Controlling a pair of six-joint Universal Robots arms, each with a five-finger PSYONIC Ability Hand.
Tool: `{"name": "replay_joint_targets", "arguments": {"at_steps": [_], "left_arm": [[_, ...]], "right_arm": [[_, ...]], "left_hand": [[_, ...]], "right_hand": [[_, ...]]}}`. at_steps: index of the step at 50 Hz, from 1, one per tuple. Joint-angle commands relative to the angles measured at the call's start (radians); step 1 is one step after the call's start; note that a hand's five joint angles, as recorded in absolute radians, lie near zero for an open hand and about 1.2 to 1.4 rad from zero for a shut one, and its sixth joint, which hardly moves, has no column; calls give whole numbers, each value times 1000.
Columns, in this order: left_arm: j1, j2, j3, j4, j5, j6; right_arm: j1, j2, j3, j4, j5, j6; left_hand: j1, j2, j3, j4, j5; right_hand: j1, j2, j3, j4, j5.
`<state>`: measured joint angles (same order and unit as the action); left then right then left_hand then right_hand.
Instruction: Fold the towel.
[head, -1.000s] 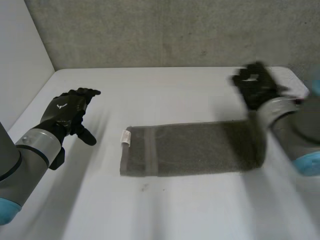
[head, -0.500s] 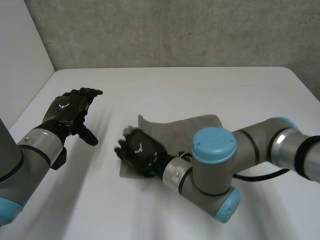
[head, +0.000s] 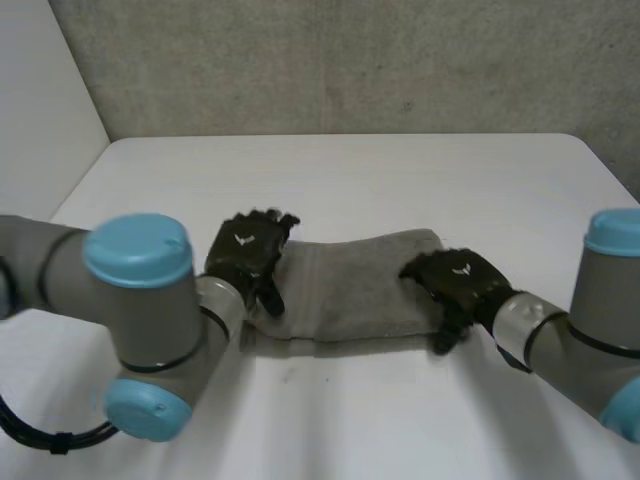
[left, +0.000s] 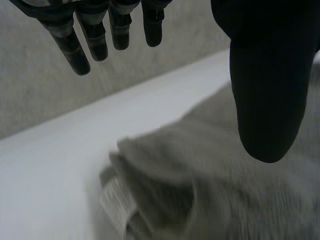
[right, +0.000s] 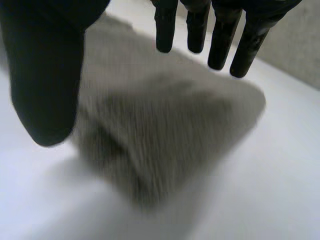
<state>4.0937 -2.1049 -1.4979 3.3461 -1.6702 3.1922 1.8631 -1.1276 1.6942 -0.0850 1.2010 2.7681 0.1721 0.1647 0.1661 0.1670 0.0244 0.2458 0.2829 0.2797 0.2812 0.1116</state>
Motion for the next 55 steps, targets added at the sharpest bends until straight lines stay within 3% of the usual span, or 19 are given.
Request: {"name": "replay_joint_targets", "arguments": {"at_steps": [1,3,4,5,12,20,27,32,36,37,38,39,40,44,47,55], "left_arm": [[-13,-78,-8,-10,-89,121],[-18,-79,-19,-10,-91,135],[-24,-79,-33,-7,-89,141],[-33,-79,-44,-7,-92,141],[-72,-41,-85,-10,-103,141],[-58,157,-165,-10,-111,138],[66,385,-274,-14,-166,140],[164,480,-326,-14,-155,144],[197,499,-332,-14,-132,144],[201,500,-332,-13,-114,143],[204,500,-328,-11,-89,143],[204,500,-328,-11,-89,143],[203,499,-320,-10,-68,141],[194,490,-292,-5,-36,130],[186,470,-235,-10,-32,109],[117,353,-59,-79,-31,-18]], "right_arm": [[-42,32,68,-73,6,-140],[-41,45,62,-110,15,-188],[-41,45,62,-110,15,-188],[-32,37,52,-125,29,-205],[19,-20,-25,-202,97,-252],[311,34,-237,-183,104,-300],[525,213,-375,-64,77,-526],[573,294,-373,-41,58,-594],[574,313,-380,-45,78,-597],[570,304,-387,-47,86,-587],[567,284,-390,-47,100,-565],[567,284,-390,-47,100,-565],[564,246,-393,-47,123,-520],[547,157,-384,-44,153,-344],[469,28,-348,-32,160,-42],[335,-102,-307,80,106,276]], "left_hand": [[2,10,8,8,-24],[2,10,8,8,-24],[2,10,8,8,-24],[2,10,8,8,-24],[2,10,8,8,-24],[2,10,8,8,-24],[2,10,8,8,-24],[2,10,8,8,-24],[2,10,8,8,-24],[2,10,8,8,-24],[2,10,8,8,-24],[2,10,8,8,-24],[2,10,8,8,-24],[3,11,9,8,-24],[3,11,9,8,-24],[12,19,18,17,-15]], "right_hand": [[520,483,486,485,480],[994,956,960,958,953],[996,959,962,960,956],[1149,1112,1115,1113,1109],[1150,1113,1117,1115,1110],[1150,1113,1117,1115,1110],[1150,1113,1117,1115,1110],[1150,1113,1117,1115,1110],[1150,1113,1117,1115,1110],[733,696,699,698,693],[148,110,114,112,107],[142,105,108,106,101],[-71,-108,-105,-107,-112],[-71,-108,-105,-107,-112],[-71,-108,-105,-107,-112],[-71,-108,-105,-107,-112]]}}
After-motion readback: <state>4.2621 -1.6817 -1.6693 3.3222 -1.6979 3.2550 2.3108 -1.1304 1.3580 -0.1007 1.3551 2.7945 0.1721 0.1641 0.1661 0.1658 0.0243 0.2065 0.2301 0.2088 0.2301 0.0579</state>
